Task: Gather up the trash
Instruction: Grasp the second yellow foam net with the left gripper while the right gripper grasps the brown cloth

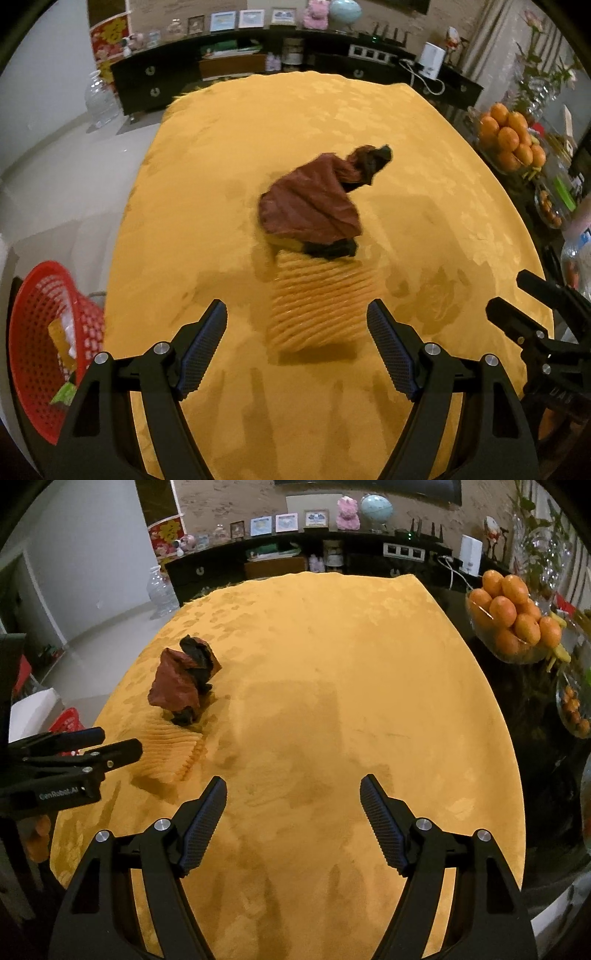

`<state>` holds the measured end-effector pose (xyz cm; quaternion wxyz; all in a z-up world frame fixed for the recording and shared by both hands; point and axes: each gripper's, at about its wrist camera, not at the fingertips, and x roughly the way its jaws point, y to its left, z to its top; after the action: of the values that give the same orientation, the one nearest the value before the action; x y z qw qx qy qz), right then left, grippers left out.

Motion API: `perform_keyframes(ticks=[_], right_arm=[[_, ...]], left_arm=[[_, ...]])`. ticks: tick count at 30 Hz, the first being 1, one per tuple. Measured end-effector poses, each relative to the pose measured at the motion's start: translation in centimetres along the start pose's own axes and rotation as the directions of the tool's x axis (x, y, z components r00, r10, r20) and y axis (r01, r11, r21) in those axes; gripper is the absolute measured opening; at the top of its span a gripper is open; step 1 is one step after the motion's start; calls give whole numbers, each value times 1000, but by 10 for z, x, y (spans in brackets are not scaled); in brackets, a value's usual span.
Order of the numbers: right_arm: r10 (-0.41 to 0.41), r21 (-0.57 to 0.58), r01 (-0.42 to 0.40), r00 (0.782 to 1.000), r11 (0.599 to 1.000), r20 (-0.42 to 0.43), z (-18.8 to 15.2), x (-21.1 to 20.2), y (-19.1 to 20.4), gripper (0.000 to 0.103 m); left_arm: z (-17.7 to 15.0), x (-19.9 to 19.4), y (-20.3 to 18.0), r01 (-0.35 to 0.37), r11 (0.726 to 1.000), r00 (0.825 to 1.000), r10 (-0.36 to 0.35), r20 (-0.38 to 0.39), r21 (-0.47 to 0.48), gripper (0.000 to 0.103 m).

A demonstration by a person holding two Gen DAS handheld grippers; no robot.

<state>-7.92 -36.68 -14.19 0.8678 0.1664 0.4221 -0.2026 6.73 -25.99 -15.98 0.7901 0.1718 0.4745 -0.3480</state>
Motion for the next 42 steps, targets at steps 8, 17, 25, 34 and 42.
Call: perform_keyframes(ticks=[8, 17, 25, 34, 42], right_arm=[[3, 7, -3, 1000, 1000, -21, -2, 9, -2, 72], [2, 13, -1, 999, 1000, -36, -5, 16, -6, 72], [2, 6, -2, 999, 1000, -44, -8, 17, -3, 72], [-8, -3, 8, 999, 1000, -39, -9, 15, 2, 72], [16, -44, -17, 1000, 999, -19, 8, 14, 22, 72]], left_arm=[[0, 26, -14, 21, 999, 999, -20, -45, 31, 75], [-7, 36, -16, 30, 999, 998, -30, -47, 13, 65], [-13, 31, -23, 127, 991, 991, -126, -51, 30, 25], [-23, 13, -1, 118, 993, 993, -118, -23, -10, 23], [-28, -20, 37, 11, 999, 999, -9, 49, -42, 23]])
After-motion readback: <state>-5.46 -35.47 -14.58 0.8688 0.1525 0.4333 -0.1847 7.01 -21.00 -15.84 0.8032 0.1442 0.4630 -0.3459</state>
